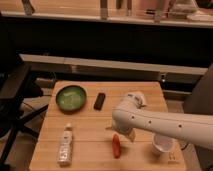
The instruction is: Place the pepper on the white sponge
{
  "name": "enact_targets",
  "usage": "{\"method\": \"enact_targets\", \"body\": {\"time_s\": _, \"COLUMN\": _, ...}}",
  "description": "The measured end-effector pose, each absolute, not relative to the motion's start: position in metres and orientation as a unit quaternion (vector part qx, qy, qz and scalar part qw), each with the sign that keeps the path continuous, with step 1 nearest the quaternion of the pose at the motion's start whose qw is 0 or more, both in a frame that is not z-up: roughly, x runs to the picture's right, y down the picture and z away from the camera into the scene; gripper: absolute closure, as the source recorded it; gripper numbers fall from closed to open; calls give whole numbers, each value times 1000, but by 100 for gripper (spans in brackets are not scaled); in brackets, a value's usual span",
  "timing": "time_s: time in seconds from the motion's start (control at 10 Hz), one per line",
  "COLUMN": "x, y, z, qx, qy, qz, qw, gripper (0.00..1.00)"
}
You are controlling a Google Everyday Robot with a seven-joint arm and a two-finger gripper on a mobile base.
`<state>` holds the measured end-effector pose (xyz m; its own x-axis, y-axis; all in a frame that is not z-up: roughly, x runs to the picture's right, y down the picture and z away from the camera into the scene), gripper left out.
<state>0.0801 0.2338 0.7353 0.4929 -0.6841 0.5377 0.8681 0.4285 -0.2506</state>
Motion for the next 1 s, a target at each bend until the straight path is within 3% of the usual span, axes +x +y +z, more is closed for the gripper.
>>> {"method": "enact_targets", "body": {"time_s": 1.0, "x": 69, "y": 273, "z": 755, "qx": -236, "qy": -219, "qz": -489, "qw": 811, "gripper": 20}}
